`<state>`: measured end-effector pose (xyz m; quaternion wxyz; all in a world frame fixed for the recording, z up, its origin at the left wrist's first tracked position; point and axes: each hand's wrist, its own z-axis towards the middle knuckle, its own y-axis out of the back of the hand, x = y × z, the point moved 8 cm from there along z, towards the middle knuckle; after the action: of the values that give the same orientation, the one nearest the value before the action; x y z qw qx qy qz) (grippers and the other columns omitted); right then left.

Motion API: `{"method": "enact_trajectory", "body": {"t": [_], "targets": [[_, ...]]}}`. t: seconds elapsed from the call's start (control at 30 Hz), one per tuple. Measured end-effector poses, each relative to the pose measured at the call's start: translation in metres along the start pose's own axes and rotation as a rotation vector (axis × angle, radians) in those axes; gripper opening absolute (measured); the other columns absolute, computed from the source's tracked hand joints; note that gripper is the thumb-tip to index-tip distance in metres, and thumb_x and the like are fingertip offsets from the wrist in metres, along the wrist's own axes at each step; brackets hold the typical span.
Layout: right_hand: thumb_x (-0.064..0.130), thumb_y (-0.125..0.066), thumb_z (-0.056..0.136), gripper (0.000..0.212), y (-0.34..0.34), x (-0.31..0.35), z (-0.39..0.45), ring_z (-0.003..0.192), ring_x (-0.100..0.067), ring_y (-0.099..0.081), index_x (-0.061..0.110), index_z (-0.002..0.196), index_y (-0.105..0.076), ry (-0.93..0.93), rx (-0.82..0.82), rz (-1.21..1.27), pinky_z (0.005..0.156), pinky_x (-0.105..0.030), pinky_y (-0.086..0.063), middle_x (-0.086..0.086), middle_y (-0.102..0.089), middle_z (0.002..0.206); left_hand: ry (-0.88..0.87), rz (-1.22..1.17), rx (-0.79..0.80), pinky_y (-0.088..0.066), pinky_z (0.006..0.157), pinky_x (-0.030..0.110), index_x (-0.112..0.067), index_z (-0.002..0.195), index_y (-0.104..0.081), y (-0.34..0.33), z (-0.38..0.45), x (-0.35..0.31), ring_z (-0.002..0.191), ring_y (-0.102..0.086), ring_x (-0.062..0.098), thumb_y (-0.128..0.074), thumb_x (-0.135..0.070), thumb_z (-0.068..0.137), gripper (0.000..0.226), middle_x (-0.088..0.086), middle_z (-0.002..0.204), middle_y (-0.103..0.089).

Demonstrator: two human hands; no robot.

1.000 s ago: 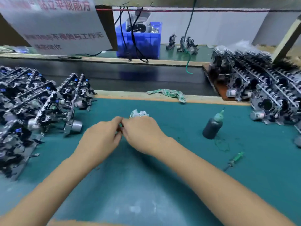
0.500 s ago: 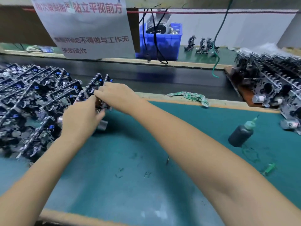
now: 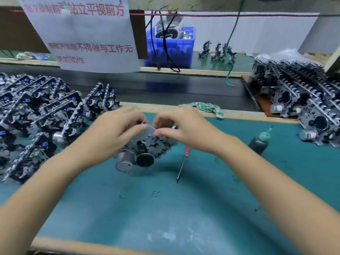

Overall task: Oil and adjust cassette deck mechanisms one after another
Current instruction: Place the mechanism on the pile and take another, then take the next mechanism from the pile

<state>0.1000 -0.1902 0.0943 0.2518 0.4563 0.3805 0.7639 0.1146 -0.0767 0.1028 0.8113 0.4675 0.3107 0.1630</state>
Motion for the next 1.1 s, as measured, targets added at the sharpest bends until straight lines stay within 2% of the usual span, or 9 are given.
{"method": "enact_trajectory", "body": {"t": [0.2, 0.3, 0.43, 0.57, 0.7, 0.8, 0.93, 1.0, 1.1], "targets": [[0.017, -0.072, 0.082, 0.013, 0.029, -0.042, -0.091, 0.054, -0.011, -0.05, 0.019, 0.072, -0.062, -0.342, -0.052, 0.306, 0.051, -0.02, -0.044, 0.001, -0.06, 0.06, -0.055, -0.272, 0.268, -0.036, 0.061, 0.017, -0.022, 0.091, -0.065, -0.064, 0.035, -0.059, 0.068, -0.051, 0.0, -0.051, -0.035, 0.096, 0.02, -0.013, 0.072, -0.062], [0.014, -0.069, 0.084, 0.014, 0.027, -0.075, -0.139, 0.056, -0.004, -0.05, 0.018, 0.073, -0.062, -0.574, -0.097, 0.48, 0.047, -0.016, -0.043, 0.0, -0.059, 0.064, -0.088, -0.322, 0.429, -0.04, 0.069, 0.016, -0.019, 0.091, -0.068, -0.111, 0.054, -0.087, 0.073, -0.055, 0.0, -0.055, -0.029, 0.095, 0.016, -0.014, 0.078, -0.066], [0.01, -0.067, 0.086, 0.01, 0.018, -0.114, -0.189, 0.051, 0.0, -0.051, 0.013, 0.077, -0.064, -0.791, -0.143, 0.6, 0.045, -0.014, -0.041, 0.009, -0.06, 0.056, -0.053, -0.416, 0.636, -0.034, 0.057, 0.011, -0.023, 0.087, -0.067, -0.173, 0.069, -0.113, 0.054, -0.045, -0.003, -0.061, -0.03, 0.092, 0.011, -0.013, 0.064, -0.055], [0.01, -0.067, 0.085, 0.007, 0.012, -0.141, -0.218, 0.047, 0.0, -0.052, 0.012, 0.078, -0.066, -0.909, -0.253, 0.653, 0.044, -0.012, -0.039, 0.008, -0.061, 0.054, 0.053, -0.528, 0.552, -0.031, 0.054, 0.016, -0.02, 0.097, -0.07, -0.196, 0.077, -0.117, 0.051, -0.039, 0.002, -0.065, -0.027, 0.089, 0.012, -0.004, 0.061, -0.05], [0.019, -0.068, 0.084, 0.015, 0.018, -0.151, -0.232, 0.048, -0.007, -0.052, 0.022, 0.069, -0.069, -0.868, -0.399, 0.327, 0.043, -0.014, -0.042, -0.001, -0.065, 0.057, 0.03, -0.466, 0.342, -0.042, 0.07, 0.022, -0.027, 0.101, -0.067, -0.183, 0.057, -0.103, 0.071, -0.055, 0.003, -0.062, -0.034, 0.089, 0.014, -0.011, 0.077, -0.061], [0.026, -0.063, 0.088, 0.024, 0.02, -0.15, -0.237, 0.046, -0.012, -0.055, 0.019, 0.065, -0.068, -0.824, -0.494, 0.206, 0.038, -0.021, -0.046, 0.002, -0.064, 0.057, -0.009, -0.471, 0.25, -0.037, 0.089, 0.012, -0.043, 0.116, -0.051, -0.171, 0.02, -0.092, 0.106, -0.05, -0.005, -0.063, -0.058, 0.077, 0.044, -0.021, 0.111, -0.055], [0.033, -0.056, 0.092, 0.034, 0.023, -0.147, -0.235, 0.044, -0.013, -0.05, 0.015, 0.063, -0.061, -0.788, -0.478, 0.057, 0.054, -0.035, -0.052, 0.01, -0.054, 0.048, 0.012, -0.513, 0.353, -0.023, 0.101, 0.002, -0.057, 0.137, -0.015, -0.18, -0.017, -0.081, 0.13, -0.028, -0.013, -0.077, -0.069, 0.052, 0.106, -0.041, 0.136, -0.027], [0.033, -0.055, 0.092, 0.034, 0.021, -0.146, -0.234, 0.047, -0.017, -0.049, 0.015, 0.063, -0.06, -0.782, -0.467, 0.059, 0.055, -0.044, -0.053, 0.012, -0.049, 0.045, 0.001, -0.488, 0.349, -0.021, 0.102, 0.003, -0.059, 0.139, -0.006, -0.182, -0.022, -0.08, 0.131, -0.025, -0.014, -0.078, -0.067, 0.052, 0.114, -0.044, 0.137, -0.022], [0.029, -0.057, 0.091, 0.03, 0.021, -0.143, -0.233, 0.046, -0.014, -0.044, 0.014, 0.066, -0.062, -0.773, -0.457, 0.057, 0.056, -0.043, -0.052, 0.015, -0.049, 0.045, -0.015, -0.437, 0.29, -0.024, 0.099, 0.001, -0.061, 0.138, -0.006, -0.181, -0.021, -0.081, 0.126, -0.032, -0.014, -0.077, -0.058, 0.057, 0.107, -0.042, 0.135, -0.026]]}}
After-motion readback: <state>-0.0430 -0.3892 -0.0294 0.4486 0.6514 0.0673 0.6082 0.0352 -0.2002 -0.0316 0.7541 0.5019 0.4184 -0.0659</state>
